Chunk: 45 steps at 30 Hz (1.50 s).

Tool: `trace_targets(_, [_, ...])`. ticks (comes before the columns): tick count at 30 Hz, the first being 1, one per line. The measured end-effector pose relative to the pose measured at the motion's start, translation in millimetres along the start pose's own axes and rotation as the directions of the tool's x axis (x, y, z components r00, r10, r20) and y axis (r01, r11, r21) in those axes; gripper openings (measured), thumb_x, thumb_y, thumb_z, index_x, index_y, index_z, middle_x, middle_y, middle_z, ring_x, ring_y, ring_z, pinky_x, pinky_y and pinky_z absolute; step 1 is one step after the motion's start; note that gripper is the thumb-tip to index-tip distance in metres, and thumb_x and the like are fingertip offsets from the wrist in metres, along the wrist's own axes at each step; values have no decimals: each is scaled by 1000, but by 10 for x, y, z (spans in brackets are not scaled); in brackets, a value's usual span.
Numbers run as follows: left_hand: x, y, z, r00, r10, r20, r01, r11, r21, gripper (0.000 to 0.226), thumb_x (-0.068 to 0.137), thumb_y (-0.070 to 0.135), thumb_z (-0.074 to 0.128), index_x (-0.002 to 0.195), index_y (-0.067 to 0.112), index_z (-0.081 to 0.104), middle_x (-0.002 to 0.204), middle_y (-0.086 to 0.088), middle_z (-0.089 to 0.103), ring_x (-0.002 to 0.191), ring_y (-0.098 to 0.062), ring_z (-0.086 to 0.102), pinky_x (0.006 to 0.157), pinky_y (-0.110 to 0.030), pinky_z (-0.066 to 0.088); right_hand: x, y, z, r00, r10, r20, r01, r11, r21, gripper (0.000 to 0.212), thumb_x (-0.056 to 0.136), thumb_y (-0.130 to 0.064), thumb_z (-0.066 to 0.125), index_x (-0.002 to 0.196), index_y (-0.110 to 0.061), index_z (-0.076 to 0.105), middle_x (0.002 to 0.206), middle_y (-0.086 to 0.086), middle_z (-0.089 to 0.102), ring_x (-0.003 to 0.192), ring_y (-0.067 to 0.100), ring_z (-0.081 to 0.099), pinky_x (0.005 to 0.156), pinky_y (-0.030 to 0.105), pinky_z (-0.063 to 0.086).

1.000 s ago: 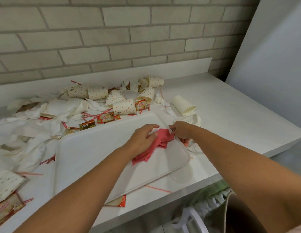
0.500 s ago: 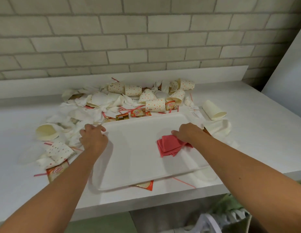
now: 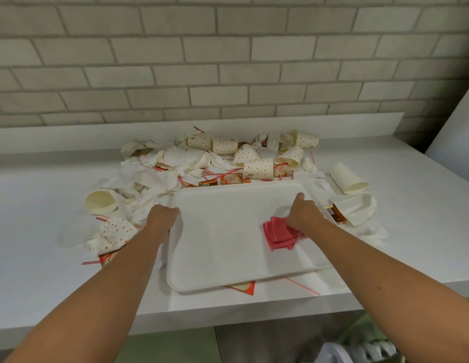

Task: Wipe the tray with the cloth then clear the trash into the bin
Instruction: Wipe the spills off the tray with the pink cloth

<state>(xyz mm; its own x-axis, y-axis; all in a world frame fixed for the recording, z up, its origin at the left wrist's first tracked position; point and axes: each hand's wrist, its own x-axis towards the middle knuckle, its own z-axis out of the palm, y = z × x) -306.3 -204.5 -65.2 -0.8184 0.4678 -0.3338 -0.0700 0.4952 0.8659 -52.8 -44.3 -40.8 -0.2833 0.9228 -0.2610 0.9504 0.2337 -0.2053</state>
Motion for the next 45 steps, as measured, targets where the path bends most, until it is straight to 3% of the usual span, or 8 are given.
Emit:
trace_targets(8, [-356, 316, -61, 966, -19, 260, 106, 940, -326, 48, 99, 39, 40, 139, 13, 37, 115, 1, 55, 95, -21, 58, 75, -38, 50, -245, -168, 36, 977, -182, -112, 190, 980, 66, 46, 91, -16, 47, 134, -6, 36, 129, 16, 38, 118, 32, 43, 93, 36, 43])
trace_targets(11, [-467, 446, -95, 945, -12, 327, 147, 909, -390, 45, 98, 43, 39, 128, 11, 50, 94, -5, 65, 82, -22, 63, 68, -37, 51, -369, -310, 82, 927, -320, -198, 353, 922, 161, 45, 91, -12, 42, 135, -16, 38, 127, 15, 37, 114, 33, 40, 93, 38, 41])
trace_targets(15, [-486, 554, -158, 969, 65, 238, 35, 918, -395, 52, 96, 50, 38, 132, 14, 49, 114, -7, 63, 101, -28, 62, 81, -40, 52, -516, -543, 69, 792, -497, -355, 579, 796, 179, 41, 96, -31, 43, 134, -17, 43, 131, 13, 35, 115, 29, 39, 98, 35, 40])
trace_targets(24, [-608, 794, -217, 937, 247, 248, -109, 879, -464, 50, 97, 52, 29, 98, 17, 65, 88, -6, 71, 76, -17, 69, 65, -30, 53, -759, -1472, 56, 404, -769, -496, 856, 509, -92, 48, 92, -17, 49, 139, -19, 38, 145, 9, 36, 118, 31, 39, 100, 43, 39])
trace_targets(29, [-682, 925, -305, 899, 414, 139, -294, 809, -509, 45, 96, 53, 30, 94, 28, 68, 96, 4, 74, 88, -3, 69, 76, -19, 48, -760, -1864, -61, 406, -731, -549, 818, 558, -138, 71, 85, -21, 58, 135, -25, 8, 150, 4, 27, 119, 30, 44, 105, 43, 38])
trace_targets(34, [-820, 1004, -363, 862, 503, 71, -421, 785, -454, 39, 99, 43, 33, 115, 21, 62, 110, -2, 69, 105, -15, 65, 94, -33, 50, -738, -1881, -442, 370, -708, -601, 834, 538, -121, 48, 97, -16, 37, 144, -23, 33, 155, -1, 23, 108, 27, 38, 90, 33, 34])
trace_targets(40, [-904, 1054, -407, 869, 494, 33, -434, 792, -429, 44, 96, 39, 46, 110, -1, 60, 106, -24, 65, 94, -36, 64, 86, -49, 52, -548, -1785, -616, 359, -671, -649, 805, 574, -148, 56, 91, -15, 52, 143, -28, 34, 147, -7, 33, 101, 26, 41, 88, 35, 43])
trace_targets(45, [-915, 1098, -385, 853, 521, 26, -461, 777, -429, 34, 96, 40, 44, 90, 8, 56, 86, -15, 57, 77, -25, 57, 66, -32, 50, -413, -1534, -717, 425, -571, -703, 740, 666, -93, 62, 83, 1, 55, 138, -25, 41, 142, -7, 40, 98, 27, 42, 86, 37, 44])
